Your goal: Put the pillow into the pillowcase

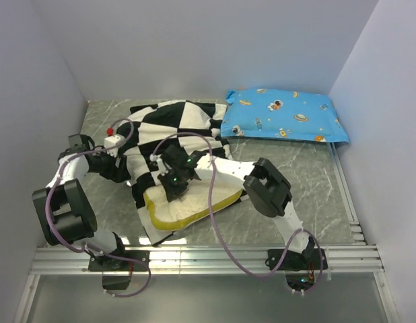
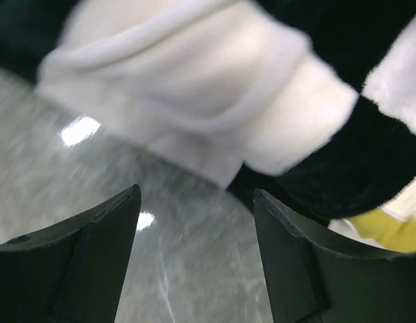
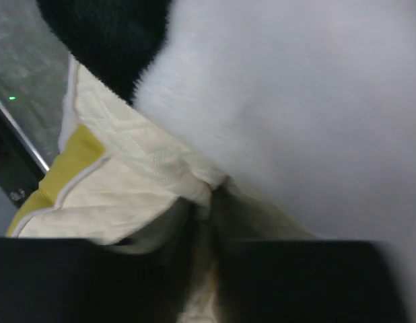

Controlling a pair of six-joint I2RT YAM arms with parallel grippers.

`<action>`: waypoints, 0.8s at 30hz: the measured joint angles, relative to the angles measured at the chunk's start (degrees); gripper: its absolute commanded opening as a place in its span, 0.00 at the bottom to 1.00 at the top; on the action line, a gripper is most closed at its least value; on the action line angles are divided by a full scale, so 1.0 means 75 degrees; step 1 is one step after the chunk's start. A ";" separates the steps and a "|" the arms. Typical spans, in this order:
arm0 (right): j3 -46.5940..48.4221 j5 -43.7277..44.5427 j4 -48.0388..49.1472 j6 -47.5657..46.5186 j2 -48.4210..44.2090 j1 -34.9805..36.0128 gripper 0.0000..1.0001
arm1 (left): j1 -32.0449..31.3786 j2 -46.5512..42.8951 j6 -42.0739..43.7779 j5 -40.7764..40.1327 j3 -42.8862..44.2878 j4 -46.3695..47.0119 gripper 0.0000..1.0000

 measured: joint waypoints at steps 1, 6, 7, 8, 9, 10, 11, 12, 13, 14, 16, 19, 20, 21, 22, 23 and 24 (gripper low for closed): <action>-0.0079 -0.0210 0.0140 0.0125 -0.0082 -0.0152 0.00 | -0.0154 0.0000 0.0073 -0.0023 -0.0114 0.0178 0.73; -0.0460 -0.0673 0.0221 0.0192 -0.0664 -0.0615 0.00 | -0.0673 0.0213 0.0315 0.0041 -0.0431 0.1081 0.67; -0.0606 -0.0688 0.0262 0.0163 -0.0804 -0.0647 0.00 | -0.0720 0.0315 0.0356 0.0085 -0.0428 0.1285 0.66; -0.0799 -0.0694 0.0332 0.0131 -0.0956 -0.0659 0.00 | -0.0764 0.0405 0.0425 0.0119 -0.0428 0.1454 0.64; -0.0959 -0.0699 0.0370 0.0085 -0.1116 -0.0673 0.00 | -0.0819 0.0519 0.0519 0.0140 -0.0428 0.1632 0.60; -0.1087 -0.0699 0.0388 0.0044 -0.1271 -0.0676 0.00 | -0.0895 0.0632 0.0597 0.0154 -0.0428 0.1778 0.57; -0.1151 -0.0699 0.0388 0.0020 -0.1376 -0.0682 0.00 | -0.0962 0.0697 0.0659 0.0163 -0.0425 0.1877 0.54; -0.1204 -0.0705 0.0385 -0.0015 -0.1486 -0.0688 0.00 | -0.1078 0.0793 0.0737 0.0163 -0.0425 0.1990 0.50; -0.1215 -0.0711 0.0393 -0.0029 -0.1527 -0.0699 0.00 | -0.1172 0.0828 0.0813 0.0160 -0.0425 0.2034 0.48; -0.1215 -0.0737 0.0405 -0.0032 -0.1550 -0.0720 0.00 | -0.1282 0.0851 0.0909 0.0163 -0.0425 0.2049 0.46; -0.1224 -0.0851 0.0423 -0.0020 -0.1547 -0.0796 0.00 | -0.1483 0.0851 0.1128 0.0172 -0.0402 0.2025 0.35; -0.1224 -0.1020 0.0376 0.0035 -0.1547 -0.0970 0.00 | -0.1652 0.0860 0.1518 0.0283 -0.0163 0.1565 0.11; -0.1221 -0.1058 0.0370 0.0044 -0.1547 -0.1035 0.00 | -0.1684 0.0860 0.1655 0.0326 -0.0073 0.1428 0.06; -0.1221 -0.1087 0.0356 0.0061 -0.1547 -0.1093 0.00 | -0.1731 0.0857 0.1827 0.0373 0.0073 0.1151 0.00; -0.1218 -0.1099 0.0341 0.0093 -0.1545 -0.1139 0.00 | -0.1778 0.0845 0.2022 0.0399 0.0187 0.0868 0.00; -0.1204 -0.1107 0.0321 0.0108 -0.1545 -0.1172 0.00 | -0.1848 0.0799 0.2235 0.0414 0.0291 0.0571 0.00; -0.1163 -0.1113 0.0268 0.0149 -0.1536 -0.1209 0.00 | -0.1944 0.0726 0.2471 0.0423 0.0402 0.0178 0.00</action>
